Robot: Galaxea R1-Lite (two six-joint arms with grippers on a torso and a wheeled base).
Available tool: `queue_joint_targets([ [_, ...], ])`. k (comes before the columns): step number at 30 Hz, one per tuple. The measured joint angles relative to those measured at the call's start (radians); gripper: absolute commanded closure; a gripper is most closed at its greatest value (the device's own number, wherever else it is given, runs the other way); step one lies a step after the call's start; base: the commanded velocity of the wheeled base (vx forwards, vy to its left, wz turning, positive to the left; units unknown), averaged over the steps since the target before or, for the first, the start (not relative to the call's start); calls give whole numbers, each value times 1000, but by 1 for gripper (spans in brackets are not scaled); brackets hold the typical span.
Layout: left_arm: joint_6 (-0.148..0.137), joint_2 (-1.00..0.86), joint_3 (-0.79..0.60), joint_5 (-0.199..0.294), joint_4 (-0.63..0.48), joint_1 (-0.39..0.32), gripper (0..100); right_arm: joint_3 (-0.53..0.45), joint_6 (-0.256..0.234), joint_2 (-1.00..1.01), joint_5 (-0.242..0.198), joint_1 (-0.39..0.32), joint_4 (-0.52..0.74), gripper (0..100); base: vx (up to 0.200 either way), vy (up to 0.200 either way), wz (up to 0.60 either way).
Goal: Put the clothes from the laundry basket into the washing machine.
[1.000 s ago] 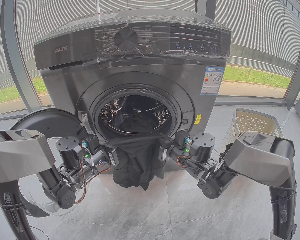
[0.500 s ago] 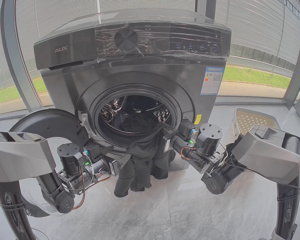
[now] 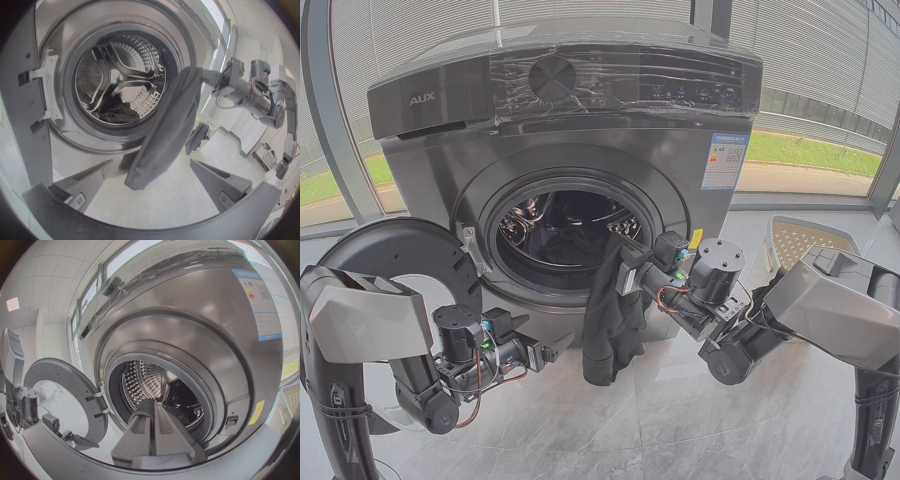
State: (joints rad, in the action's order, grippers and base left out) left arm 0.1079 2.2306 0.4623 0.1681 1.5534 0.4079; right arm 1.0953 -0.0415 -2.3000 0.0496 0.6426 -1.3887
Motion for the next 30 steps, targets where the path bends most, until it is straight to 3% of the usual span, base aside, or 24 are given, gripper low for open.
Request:
queue_joint_targets([
  [7,0,61,11,8,0,19,0,34,0,8,21,8,13,100,0,0,0],
  [15,0,91,11,85,0,55,0,89,0,5,41,19,28,100,0,0,0],
  [30,3,182,146,73,0,90,0,114,-3,9,59,48,35,100,0,0,0],
])
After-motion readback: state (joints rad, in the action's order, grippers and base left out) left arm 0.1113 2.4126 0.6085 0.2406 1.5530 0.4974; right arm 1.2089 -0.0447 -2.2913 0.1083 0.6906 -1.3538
